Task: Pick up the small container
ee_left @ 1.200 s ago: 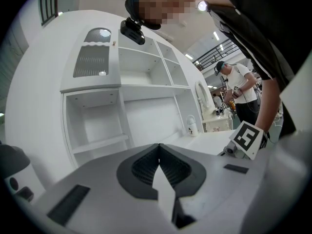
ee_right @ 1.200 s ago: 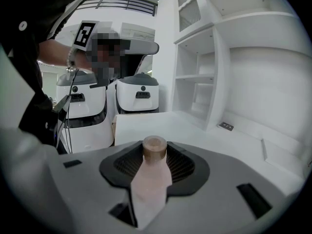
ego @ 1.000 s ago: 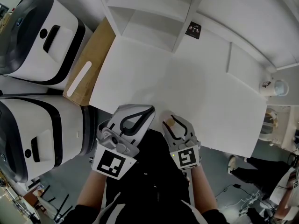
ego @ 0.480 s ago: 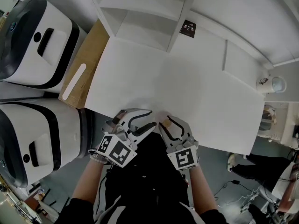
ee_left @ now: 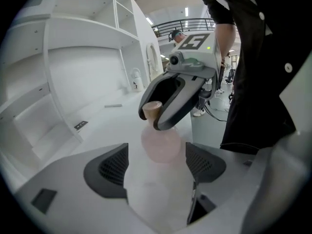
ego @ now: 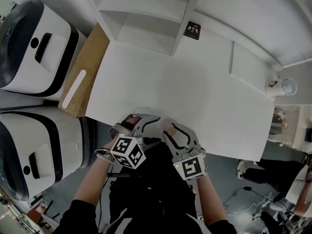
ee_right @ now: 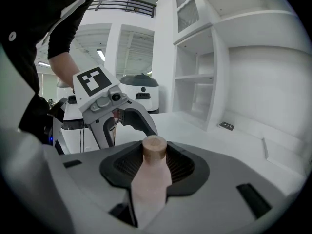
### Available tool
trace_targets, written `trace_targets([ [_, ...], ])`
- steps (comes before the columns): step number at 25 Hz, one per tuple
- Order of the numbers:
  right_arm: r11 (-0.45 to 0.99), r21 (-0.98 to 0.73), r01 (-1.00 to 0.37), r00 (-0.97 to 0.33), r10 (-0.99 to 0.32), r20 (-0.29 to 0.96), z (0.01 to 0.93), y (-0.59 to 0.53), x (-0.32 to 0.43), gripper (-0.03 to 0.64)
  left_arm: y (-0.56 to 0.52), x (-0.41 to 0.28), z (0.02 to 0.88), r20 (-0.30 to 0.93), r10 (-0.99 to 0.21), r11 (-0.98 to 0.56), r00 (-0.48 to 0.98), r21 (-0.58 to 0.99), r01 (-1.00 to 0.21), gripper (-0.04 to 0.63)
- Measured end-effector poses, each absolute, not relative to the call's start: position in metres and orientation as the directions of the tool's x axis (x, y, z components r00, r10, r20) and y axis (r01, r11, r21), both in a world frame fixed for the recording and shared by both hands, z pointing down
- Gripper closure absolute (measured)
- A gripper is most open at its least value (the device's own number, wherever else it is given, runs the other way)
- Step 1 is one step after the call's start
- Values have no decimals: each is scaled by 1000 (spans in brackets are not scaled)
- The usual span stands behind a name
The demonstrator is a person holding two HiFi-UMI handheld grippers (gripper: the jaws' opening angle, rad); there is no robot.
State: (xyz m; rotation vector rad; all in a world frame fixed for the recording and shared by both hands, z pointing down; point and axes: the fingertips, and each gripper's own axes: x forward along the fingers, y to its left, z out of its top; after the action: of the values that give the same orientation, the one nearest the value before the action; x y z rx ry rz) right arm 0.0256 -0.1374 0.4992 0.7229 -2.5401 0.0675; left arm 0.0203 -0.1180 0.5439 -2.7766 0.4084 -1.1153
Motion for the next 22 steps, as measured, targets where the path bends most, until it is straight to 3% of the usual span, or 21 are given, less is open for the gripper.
trace_targets([
  [7, 857, 81, -509, -734, -482, 478, 500, -138, 26, 468, -123, 39, 562, 667, -234, -972, 707, -146, -184, 206],
  [22, 852, 77, -518, -737, -490, 466, 499, -138, 26, 468, -127, 67, 576, 662, -178, -984, 728, -139, -115, 206],
])
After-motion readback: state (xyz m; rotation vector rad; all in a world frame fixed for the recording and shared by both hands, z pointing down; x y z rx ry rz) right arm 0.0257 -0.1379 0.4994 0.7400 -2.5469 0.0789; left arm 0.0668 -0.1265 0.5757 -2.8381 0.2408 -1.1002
